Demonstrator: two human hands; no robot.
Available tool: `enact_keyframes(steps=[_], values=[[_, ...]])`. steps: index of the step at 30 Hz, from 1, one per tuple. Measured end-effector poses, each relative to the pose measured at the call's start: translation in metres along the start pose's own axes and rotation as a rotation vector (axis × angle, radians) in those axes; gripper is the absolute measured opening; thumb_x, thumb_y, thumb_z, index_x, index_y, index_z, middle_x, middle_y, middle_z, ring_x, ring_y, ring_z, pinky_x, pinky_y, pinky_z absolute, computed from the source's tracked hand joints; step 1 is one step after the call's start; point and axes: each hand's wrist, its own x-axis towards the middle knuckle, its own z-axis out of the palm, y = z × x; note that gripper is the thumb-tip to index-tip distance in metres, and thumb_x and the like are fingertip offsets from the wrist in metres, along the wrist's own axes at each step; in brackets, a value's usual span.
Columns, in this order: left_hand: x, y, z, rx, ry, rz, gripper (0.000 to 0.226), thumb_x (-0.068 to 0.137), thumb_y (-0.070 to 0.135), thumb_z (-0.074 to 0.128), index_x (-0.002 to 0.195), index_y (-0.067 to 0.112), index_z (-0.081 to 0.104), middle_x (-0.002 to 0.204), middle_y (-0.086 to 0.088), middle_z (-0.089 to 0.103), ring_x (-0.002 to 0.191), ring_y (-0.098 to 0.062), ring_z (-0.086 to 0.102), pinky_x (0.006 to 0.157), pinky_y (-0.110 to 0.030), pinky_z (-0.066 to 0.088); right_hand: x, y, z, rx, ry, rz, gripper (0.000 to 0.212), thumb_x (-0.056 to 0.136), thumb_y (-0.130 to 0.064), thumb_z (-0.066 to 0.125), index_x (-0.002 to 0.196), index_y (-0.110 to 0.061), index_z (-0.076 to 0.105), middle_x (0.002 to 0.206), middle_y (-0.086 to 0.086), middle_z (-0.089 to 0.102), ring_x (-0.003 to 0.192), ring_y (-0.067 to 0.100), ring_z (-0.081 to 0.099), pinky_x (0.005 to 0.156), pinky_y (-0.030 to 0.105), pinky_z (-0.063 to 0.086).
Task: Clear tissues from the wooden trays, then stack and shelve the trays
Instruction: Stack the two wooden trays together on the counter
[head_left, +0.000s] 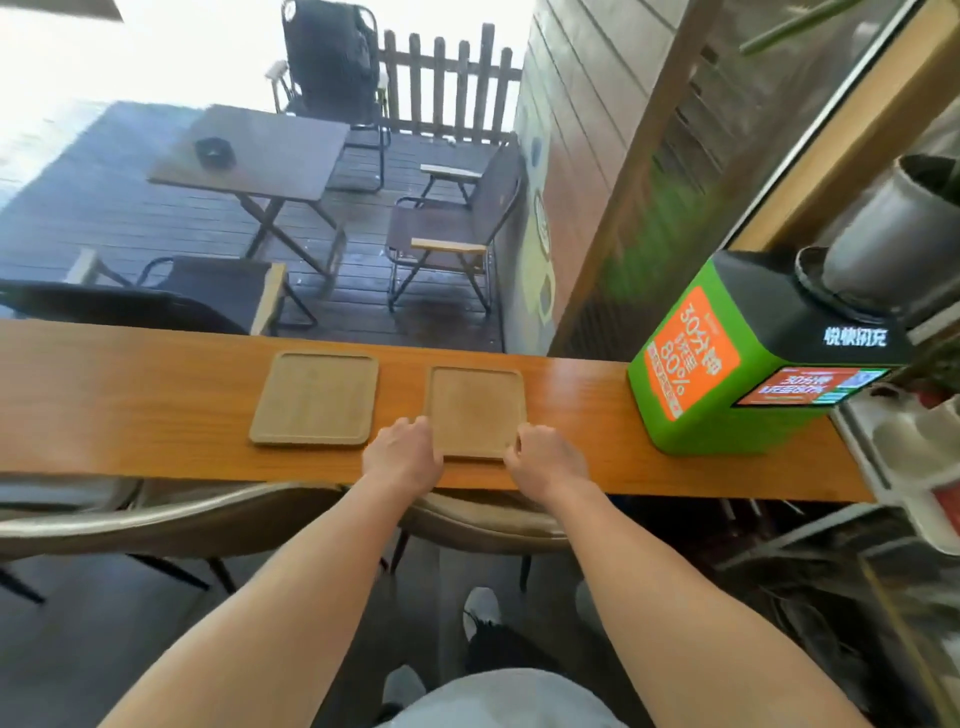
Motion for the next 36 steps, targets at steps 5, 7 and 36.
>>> enact_keyframes(steps=[5, 7, 36], values=[[0.018, -0.012, 0.004, 0.011, -0.022, -0.014, 0.009, 0.092, 0.029, 0.048, 0.089, 0.02, 0.046, 0.09, -0.002, 0.051, 0.081, -0.022, 0.05, 0.064, -0.036, 0.041, 0.033, 0.003, 0.006, -0.039, -0.015, 0.02, 0.019, 0.095, -0.032, 0.041, 0.094, -0.019, 0.055, 0.093, 0.002, 0.058, 0.078, 0.022, 0.058, 0.071, 0.04, 0.053], [0.031, -0.015, 0.009, 0.024, -0.051, -0.026, 0.011, 0.092, 0.029, 0.047, 0.093, 0.018, 0.049, 0.094, -0.004, 0.053, 0.086, -0.025, 0.053, 0.066, -0.037, 0.043, 0.048, 0.006, 0.012, -0.035, -0.038, 0.022, 0.018, 0.094, -0.032, 0.041, 0.09, -0.019, 0.053, 0.091, 0.003, 0.058, 0.076, 0.022, 0.057, 0.067, 0.038, 0.052], [0.166, -0.034, 0.095, -0.053, -0.366, -0.333, 0.034, 0.093, 0.036, 0.048, 0.118, 0.012, 0.046, 0.112, -0.011, 0.057, 0.1, -0.032, 0.058, 0.074, -0.042, 0.051, 0.179, 0.056, 0.096, 0.272, -0.116, 0.557, 0.051, 0.093, -0.028, 0.056, 0.137, -0.018, 0.032, 0.129, 0.009, 0.044, 0.105, 0.028, 0.053, 0.078, 0.041, 0.049]])
